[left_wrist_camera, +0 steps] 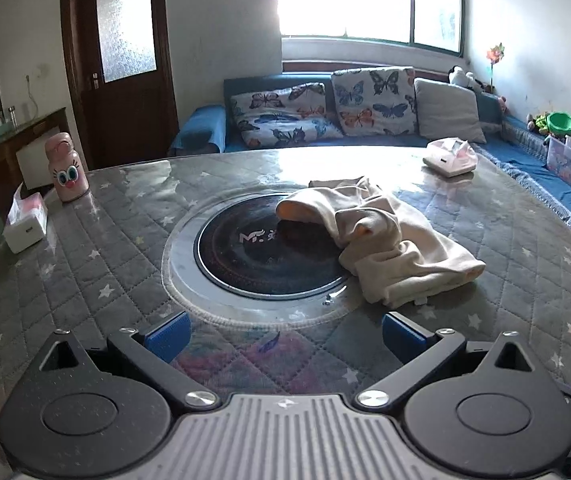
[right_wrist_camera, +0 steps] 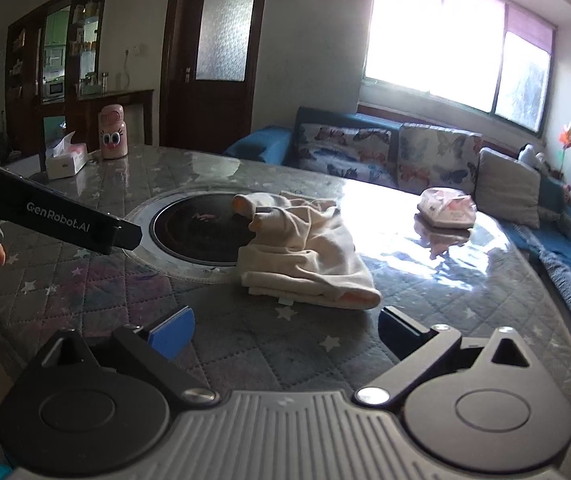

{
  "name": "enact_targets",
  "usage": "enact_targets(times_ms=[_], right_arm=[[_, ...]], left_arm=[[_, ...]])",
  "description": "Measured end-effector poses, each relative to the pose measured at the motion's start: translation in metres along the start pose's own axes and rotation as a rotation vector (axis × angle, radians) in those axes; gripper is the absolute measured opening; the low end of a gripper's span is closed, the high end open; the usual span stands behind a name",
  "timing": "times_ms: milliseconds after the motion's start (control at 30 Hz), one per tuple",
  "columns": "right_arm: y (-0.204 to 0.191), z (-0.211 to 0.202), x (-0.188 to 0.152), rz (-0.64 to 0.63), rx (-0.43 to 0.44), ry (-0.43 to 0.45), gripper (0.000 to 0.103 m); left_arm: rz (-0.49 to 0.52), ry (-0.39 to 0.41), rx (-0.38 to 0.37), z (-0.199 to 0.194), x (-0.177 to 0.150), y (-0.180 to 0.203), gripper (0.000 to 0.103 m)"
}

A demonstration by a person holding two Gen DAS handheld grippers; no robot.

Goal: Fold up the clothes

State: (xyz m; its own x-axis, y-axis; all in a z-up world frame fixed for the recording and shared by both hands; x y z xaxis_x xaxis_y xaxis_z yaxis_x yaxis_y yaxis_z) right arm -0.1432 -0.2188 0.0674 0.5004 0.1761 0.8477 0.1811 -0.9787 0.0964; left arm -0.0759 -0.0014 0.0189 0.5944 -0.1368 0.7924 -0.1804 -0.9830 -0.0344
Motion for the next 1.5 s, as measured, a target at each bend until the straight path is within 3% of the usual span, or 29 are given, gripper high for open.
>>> enact_targets(times_ms=[233, 533, 733, 800, 900, 1000, 1067, 1167, 1267, 1500], right_arm=[[0.013, 0.038, 0.018, 0.011, 0.029, -0.04, 0.09], [0.034, 0.093, 0.031, 0.031, 0.084, -0.107, 0.073], [0.042, 0.128, 0.039, 0.039, 0.137, -0.153, 0.062], [0.042, 0.14, 0.042, 0.033, 0.149, -0.162, 0.062], [0.041, 0.155, 0.047, 0.025, 0.155, -0.17, 0.058], [0.042, 0.172, 0.049, 0.04, 0.169, -0.191, 0.05], [0.042, 0.182, 0.048, 0.048, 0.183, -0.209, 0.035], [0.041, 0.19, 0.046, 0.039, 0.19, -0.228, 0.017], [0.041, 0.193, 0.046, 0.028, 0.189, -0.23, 0.007], [0.041, 0.195, 0.05, 0.015, 0.195, -0.233, 0.007]], left_arm=[[0.021, -0.036, -0.014, 0.035, 0.026, 0.005, 0.103], [0.059, -0.079, -0.047, 0.089, 0.066, 0.018, 0.101], [0.044, -0.147, -0.137, 0.137, 0.092, 0.024, 0.083], [0.042, -0.167, -0.152, 0.153, 0.098, 0.027, 0.082], [0.052, -0.205, -0.162, 0.177, 0.104, 0.033, 0.067], [0.057, -0.243, -0.178, 0.195, 0.106, 0.036, 0.043], [0.07, -0.253, -0.186, 0.203, 0.107, 0.037, 0.017], [0.102, -0.247, -0.197, 0.208, 0.107, 0.039, 0.008], [0.117, -0.226, -0.201, 0.207, 0.108, 0.038, 0.006], [0.146, -0.208, -0.22, 0.205, 0.108, 0.045, 0.008]])
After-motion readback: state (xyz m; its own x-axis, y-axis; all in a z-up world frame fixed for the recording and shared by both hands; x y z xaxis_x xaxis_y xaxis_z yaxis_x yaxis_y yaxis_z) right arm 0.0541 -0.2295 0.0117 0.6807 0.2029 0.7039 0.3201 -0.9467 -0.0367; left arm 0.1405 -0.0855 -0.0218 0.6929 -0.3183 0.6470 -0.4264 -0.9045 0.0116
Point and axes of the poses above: each gripper's, at about its wrist camera, not at the fingertips, and z roughly the way its jaws point, y to its right, x to its top, the point moved 2 cm from there along z, roughly the way its jaws point, and after that the axes turned 1 degree about y, right-handed, at the moved point
